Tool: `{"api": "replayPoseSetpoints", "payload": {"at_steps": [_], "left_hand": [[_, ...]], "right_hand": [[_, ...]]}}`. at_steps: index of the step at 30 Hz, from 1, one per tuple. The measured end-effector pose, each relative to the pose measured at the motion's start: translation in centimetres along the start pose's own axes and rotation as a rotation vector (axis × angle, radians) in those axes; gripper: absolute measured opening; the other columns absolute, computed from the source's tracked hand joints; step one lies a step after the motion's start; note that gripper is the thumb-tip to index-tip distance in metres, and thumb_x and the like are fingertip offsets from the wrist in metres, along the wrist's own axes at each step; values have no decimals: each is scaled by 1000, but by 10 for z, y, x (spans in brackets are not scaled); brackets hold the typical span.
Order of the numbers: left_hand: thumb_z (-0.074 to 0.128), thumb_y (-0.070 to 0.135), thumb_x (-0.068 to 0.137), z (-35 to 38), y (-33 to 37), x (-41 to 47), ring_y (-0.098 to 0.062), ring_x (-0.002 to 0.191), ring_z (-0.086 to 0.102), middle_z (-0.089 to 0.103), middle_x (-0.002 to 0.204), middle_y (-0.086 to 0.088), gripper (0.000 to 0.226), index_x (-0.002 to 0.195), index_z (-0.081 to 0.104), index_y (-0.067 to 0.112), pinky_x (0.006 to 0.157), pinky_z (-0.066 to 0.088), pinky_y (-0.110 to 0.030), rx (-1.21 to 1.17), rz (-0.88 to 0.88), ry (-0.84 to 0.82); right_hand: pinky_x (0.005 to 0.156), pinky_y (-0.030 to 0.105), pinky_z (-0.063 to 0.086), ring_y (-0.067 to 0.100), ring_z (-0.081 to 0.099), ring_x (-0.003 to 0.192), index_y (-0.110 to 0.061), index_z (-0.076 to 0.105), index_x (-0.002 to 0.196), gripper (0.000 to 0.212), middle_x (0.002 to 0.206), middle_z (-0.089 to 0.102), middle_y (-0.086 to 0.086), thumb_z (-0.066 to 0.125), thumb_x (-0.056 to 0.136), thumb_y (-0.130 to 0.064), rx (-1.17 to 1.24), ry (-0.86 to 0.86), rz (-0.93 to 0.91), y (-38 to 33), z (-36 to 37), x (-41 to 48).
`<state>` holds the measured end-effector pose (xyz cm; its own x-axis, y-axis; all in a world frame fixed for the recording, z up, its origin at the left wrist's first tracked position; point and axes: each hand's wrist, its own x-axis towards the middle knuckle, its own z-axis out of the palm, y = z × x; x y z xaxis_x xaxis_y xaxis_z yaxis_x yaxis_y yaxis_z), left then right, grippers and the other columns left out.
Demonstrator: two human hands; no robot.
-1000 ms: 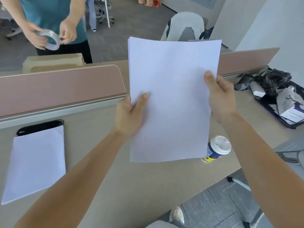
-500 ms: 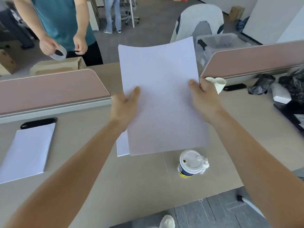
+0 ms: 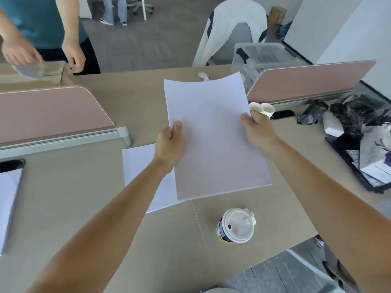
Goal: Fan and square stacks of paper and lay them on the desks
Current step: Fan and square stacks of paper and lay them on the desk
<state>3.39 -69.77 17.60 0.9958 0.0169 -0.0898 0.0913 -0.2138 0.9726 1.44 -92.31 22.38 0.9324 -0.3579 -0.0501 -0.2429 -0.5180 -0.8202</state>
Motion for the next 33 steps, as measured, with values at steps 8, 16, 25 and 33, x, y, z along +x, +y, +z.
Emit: {"api": "replayPoseSetpoints", "payload": {"at_steps": [8, 16, 25, 33], "left_hand": [[31, 45, 102, 69, -70, 29, -18, 48, 39, 41, 59, 3, 48, 65, 38, 16, 47, 31, -24, 183, -281, -89], [28, 48, 102, 135, -125, 65, -17, 59, 53, 56, 77, -2, 47, 93, 53, 10, 45, 33, -26, 424, -495, -50], [25, 45, 102, 142, -181, 85, -32, 72, 53, 57, 79, -8, 47, 86, 51, 9, 57, 38, -32, 589, -590, 69], [32, 53, 99, 154, -190, 105, -34, 108, 59, 60, 127, -11, 55, 131, 47, 11, 77, 41, -34, 533, -721, 149]], "right_hand": [[57, 30, 31, 21, 40, 64, -10, 56, 85, 25, 77, 45, 6, 41, 97, -25, -97, -96, 190, 86, 21, 50], [54, 31, 27, 21, 32, 60, -16, 30, 67, 35, 66, 34, 0, 39, 99, -24, -166, -221, 240, 176, 53, 116], [54, 33, 28, 18, 34, 58, -17, 29, 68, 35, 66, 35, -1, 36, 101, -27, -163, -364, 250, 221, 111, 145], [63, 35, 40, 32, 57, 77, -9, 44, 99, 29, 88, 59, 8, 31, 103, -35, -282, -437, 334, 234, 135, 159]]}}
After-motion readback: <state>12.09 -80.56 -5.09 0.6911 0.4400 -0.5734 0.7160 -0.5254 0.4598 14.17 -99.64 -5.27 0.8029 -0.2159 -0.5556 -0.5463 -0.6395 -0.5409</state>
